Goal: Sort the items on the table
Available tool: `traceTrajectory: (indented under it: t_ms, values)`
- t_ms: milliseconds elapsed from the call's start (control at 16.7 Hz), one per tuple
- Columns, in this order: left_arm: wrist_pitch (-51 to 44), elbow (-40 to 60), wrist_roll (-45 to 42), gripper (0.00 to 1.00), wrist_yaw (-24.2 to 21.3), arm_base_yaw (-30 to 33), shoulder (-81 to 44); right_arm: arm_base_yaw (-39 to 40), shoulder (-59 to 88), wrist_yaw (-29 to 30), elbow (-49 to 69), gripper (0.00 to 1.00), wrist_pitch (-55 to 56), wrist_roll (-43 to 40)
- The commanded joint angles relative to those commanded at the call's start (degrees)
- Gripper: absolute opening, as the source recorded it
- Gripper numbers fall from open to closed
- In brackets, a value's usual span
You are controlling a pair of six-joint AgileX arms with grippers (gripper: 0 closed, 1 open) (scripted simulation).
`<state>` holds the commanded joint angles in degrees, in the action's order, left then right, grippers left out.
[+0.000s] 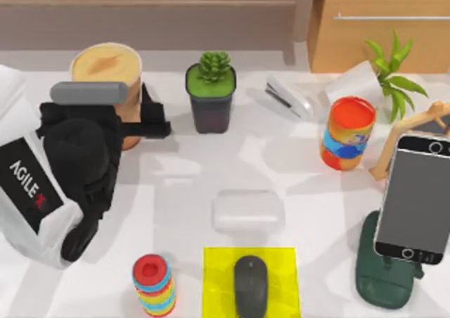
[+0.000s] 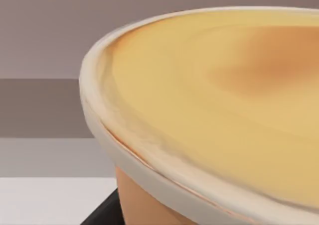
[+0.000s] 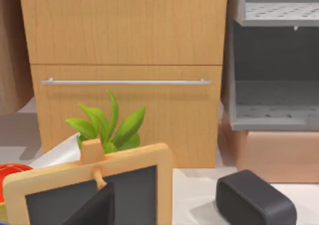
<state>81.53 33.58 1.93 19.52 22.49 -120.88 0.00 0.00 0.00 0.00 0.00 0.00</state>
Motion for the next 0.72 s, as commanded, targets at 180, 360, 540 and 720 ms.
traceTrajectory:
  t_ms: [180, 360, 540, 720]
  values:
    - [0.0, 0.0, 0.0, 0.47, 0.0, 0.0, 0.0, 0.0, 0.0, 0.0, 0.0, 1.00, 0.0, 0.0]
    - [0.0, 0.0, 0.0, 0.25, 0.0, 0.0, 0.0, 0.0, 0.0, 0.0, 0.0, 1.00, 0.0, 0.0]
    - [0.0, 0.0, 0.0, 0.02, 0.0, 0.0, 0.0, 0.0, 0.0, 0.0, 0.0, 1.00, 0.0, 0.0]
    - [0.0, 0.0, 0.0, 0.00, 0.0, 0.0, 0.0, 0.0, 0.0, 0.0, 0.0, 1.00, 0.0, 0.0]
